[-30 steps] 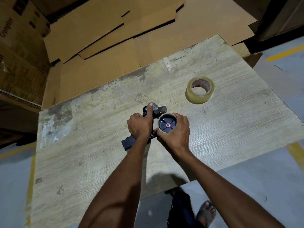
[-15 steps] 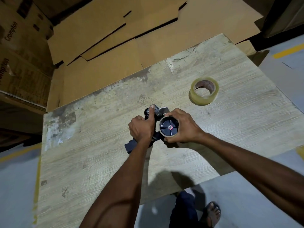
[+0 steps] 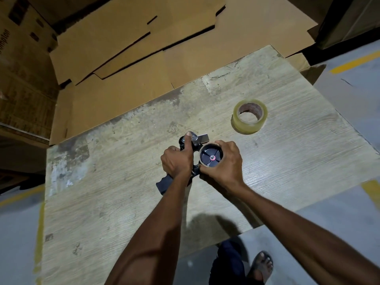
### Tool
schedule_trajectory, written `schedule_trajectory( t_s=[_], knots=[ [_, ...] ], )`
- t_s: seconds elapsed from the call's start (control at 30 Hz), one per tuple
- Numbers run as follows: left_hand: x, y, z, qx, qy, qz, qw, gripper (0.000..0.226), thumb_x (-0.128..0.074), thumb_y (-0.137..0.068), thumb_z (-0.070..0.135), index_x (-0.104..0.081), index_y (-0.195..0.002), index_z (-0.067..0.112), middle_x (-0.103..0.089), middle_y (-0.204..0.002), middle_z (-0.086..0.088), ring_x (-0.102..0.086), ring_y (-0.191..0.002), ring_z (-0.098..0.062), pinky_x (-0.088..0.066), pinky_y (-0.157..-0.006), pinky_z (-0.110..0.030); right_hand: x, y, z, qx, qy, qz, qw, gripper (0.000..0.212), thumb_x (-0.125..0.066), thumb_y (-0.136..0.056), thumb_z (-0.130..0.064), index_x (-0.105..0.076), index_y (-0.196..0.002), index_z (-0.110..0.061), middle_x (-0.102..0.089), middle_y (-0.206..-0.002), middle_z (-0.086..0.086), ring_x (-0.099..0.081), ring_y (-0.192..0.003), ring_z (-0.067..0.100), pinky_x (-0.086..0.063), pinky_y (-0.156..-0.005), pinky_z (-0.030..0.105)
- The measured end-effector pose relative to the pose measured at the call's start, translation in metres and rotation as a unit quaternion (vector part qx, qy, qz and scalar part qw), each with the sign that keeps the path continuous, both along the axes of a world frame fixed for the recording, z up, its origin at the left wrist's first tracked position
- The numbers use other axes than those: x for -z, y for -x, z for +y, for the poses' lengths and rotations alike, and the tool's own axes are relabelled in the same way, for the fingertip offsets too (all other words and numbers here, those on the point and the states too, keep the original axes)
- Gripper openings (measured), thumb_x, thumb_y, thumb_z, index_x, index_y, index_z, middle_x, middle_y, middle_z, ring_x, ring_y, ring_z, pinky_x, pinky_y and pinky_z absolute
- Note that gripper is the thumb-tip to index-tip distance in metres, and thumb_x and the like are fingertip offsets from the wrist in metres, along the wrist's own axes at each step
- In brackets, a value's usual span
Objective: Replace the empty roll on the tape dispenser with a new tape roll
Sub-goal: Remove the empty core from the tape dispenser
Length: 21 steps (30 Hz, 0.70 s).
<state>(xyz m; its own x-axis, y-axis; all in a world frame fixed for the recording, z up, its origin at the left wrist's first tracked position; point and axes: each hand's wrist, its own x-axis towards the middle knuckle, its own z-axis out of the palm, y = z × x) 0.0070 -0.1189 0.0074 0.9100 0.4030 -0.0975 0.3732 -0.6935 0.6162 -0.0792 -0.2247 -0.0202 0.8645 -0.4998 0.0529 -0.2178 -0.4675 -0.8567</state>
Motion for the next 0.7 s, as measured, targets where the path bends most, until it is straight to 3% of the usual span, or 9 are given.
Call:
schedule_trajectory(
  t_s=[0.1, 0.27, 0.43, 0.57, 0.7],
  knots=[
    [-0.003, -0.001, 0.000, -0.002, 0.003, 0.003, 1.000, 0.078, -0.057, -0.076, 0.086, -0.044, -0.058, 0.011, -0.052, -0.057, -0.006, -0.045, -0.054, -0.016, -0.028, -0.049, -0.030, -0.002, -0.002, 0.007, 0.030, -0.004, 0.015, 0.999, 0.075, -0.086, -0.052, -0.045, -0.061, -0.119, -0.025, -0.054, -0.113, -0.003, -0.054, -0.109, 0.020, -0.050, -0.087, 0.033],
    [-0.005, 0.002, 0.001, 0.026, 0.004, 0.004, 1.000, 0.078, -0.059, -0.076, 0.085, -0.038, -0.054, 0.013, -0.042, -0.051, -0.003, -0.043, -0.050, -0.020, -0.024, -0.047, -0.029, 0.001, -0.009, -0.040, -0.201, 0.048, -0.004, 0.978, 0.081, -0.087, -0.054, -0.049, -0.064, -0.125, -0.018, -0.058, -0.108, 0.001, -0.057, -0.101, 0.019, -0.054, -0.087, 0.041],
    [-0.004, 0.003, 0.003, 0.027, 0.009, 0.000, 1.000, 0.078, -0.060, -0.077, 0.083, -0.035, -0.055, 0.013, -0.038, -0.051, -0.002, -0.041, -0.050, -0.021, -0.025, -0.047, -0.030, -0.003, -0.025, -0.057, -0.309, 0.093, 0.001, 0.947, 0.085, -0.088, -0.055, -0.050, -0.061, -0.128, -0.017, -0.056, -0.110, -0.001, -0.052, -0.102, 0.015, -0.045, -0.088, 0.027],
    [-0.002, 0.003, 0.003, 0.019, 0.014, -0.004, 1.000, 0.078, -0.059, -0.076, 0.085, -0.040, -0.057, 0.012, -0.043, -0.053, -0.003, -0.042, -0.049, -0.018, -0.029, -0.047, -0.029, 0.000, -0.012, -0.038, -0.190, 0.074, -0.018, 0.979, 0.082, -0.079, -0.054, -0.056, -0.064, -0.124, -0.017, -0.057, -0.106, 0.002, -0.055, -0.102, 0.021, -0.051, -0.086, 0.036],
    [-0.002, 0.001, 0.000, 0.011, 0.010, -0.006, 1.000, 0.080, -0.058, -0.074, 0.088, -0.044, -0.057, 0.011, -0.050, -0.054, -0.005, -0.047, -0.049, -0.020, -0.027, -0.045, -0.027, 0.004, 0.000, -0.009, -0.030, -0.006, -0.026, 0.999, 0.077, -0.090, -0.053, -0.039, -0.063, -0.123, -0.021, -0.057, -0.113, 0.000, -0.055, -0.110, 0.020, -0.052, -0.089, 0.037]
  ],
)
